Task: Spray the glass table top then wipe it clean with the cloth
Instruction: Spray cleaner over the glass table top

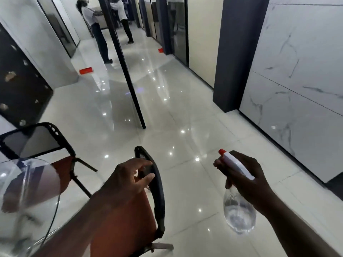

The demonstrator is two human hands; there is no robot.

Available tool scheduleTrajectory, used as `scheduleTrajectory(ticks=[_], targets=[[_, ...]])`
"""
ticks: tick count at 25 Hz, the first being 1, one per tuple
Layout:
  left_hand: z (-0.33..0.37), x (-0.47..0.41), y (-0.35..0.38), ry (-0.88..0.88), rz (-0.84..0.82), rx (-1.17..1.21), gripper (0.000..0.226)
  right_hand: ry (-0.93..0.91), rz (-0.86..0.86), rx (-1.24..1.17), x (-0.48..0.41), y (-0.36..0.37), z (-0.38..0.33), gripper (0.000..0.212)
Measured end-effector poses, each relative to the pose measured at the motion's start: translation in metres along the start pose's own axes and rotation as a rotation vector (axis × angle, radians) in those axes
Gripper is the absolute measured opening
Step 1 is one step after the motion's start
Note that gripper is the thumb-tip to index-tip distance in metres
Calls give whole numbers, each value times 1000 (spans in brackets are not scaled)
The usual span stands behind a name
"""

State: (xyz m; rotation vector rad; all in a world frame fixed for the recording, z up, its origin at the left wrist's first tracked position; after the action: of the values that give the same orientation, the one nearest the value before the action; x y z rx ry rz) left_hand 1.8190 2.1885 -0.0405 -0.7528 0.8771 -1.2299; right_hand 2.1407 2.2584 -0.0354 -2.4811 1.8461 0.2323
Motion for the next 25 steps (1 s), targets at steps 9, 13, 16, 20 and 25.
scheduleTrajectory(ticks=[9,13,16,20,25], targets=[[38,-133,63,-45,43,16,31,31,-46,38,-151,-71,17,14],[-11,-208,78,-137,121,80,29,75,-109,96,-251,-49,62,17],[-64,-260,84,-229,175,153,30,122,-202,169,-327,-21,88,15],[-106,-311,81,-298,214,203,31,133,-308,205,-415,19,87,16],[-154,-356,62,-451,324,226,31,163,-485,190,-520,88,115,20]])
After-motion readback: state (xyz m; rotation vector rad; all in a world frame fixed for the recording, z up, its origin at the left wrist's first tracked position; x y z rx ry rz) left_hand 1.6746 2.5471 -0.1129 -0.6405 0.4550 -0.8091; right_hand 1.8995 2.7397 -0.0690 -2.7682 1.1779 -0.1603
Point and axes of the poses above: each hand's wrist, its own x-axis away from the middle knuckle, its own y-axis out of the palm, z = x × y, the point moved 10 cm from there along -x, towards the middle knuckle, and after that the axes turned 9 degrees about -x, right-handed, at the moved point
